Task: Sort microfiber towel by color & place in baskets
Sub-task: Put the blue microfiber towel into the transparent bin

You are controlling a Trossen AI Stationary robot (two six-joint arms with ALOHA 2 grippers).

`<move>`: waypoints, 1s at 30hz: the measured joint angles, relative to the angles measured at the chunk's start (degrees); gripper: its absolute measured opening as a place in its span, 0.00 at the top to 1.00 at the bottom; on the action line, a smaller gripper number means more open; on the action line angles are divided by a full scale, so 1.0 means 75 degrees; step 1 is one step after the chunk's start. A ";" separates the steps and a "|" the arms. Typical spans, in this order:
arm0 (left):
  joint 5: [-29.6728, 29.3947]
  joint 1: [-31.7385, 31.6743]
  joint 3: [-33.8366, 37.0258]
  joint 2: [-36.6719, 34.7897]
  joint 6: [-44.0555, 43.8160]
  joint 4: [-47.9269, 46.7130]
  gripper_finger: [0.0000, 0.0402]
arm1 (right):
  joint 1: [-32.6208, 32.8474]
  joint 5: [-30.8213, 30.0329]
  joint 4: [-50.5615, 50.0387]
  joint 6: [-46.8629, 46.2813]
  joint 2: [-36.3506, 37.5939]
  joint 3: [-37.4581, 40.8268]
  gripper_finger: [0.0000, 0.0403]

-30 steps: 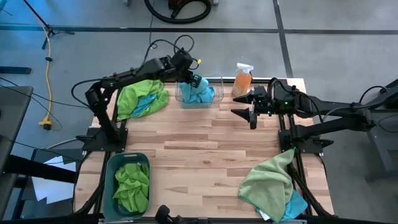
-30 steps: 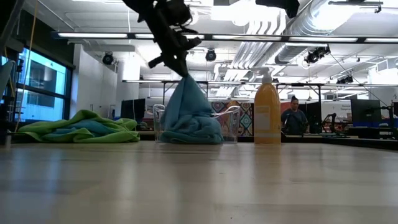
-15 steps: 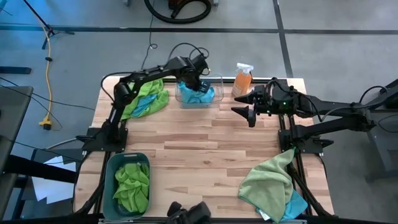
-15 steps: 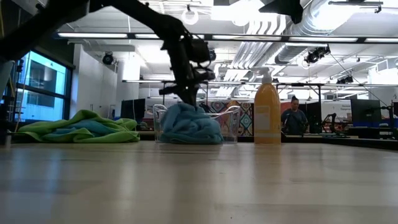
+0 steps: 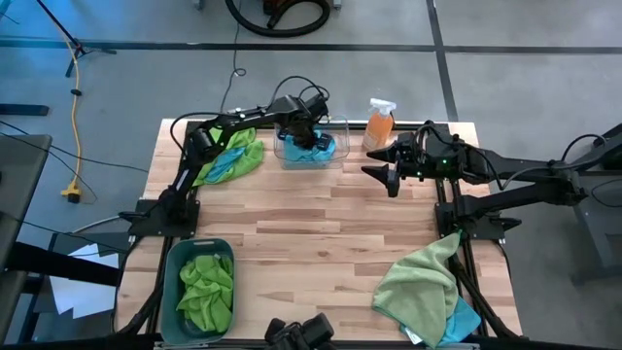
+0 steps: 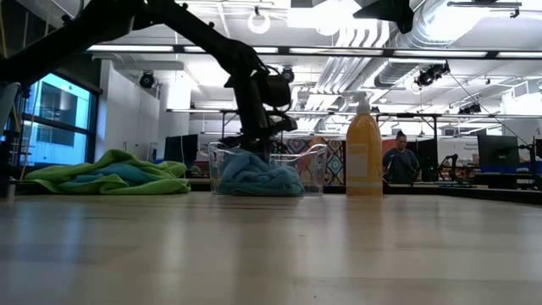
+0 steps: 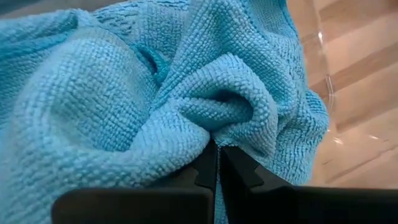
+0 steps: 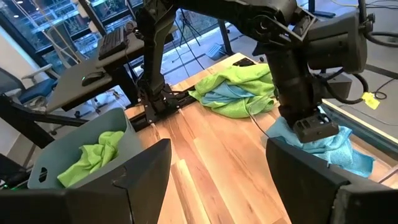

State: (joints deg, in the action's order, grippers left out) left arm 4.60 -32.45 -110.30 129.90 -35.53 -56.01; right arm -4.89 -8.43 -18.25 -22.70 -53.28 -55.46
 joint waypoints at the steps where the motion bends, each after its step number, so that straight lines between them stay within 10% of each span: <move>1: 0.0000 0.0006 -0.0011 0.0039 -0.0025 0.0011 1.00 | 0.0000 -0.0002 0.0000 0.0000 0.0000 0.0000 0.36; 30: -0.0044 0.0017 0.0003 0.0074 0.0018 0.0463 0.57 | 0.0000 -0.0011 0.0002 -0.0059 -0.0003 0.0003 0.36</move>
State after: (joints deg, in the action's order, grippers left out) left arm 4.27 -32.32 -110.28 130.45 -35.40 -52.53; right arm -4.89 -8.51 -18.24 -23.14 -53.30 -55.44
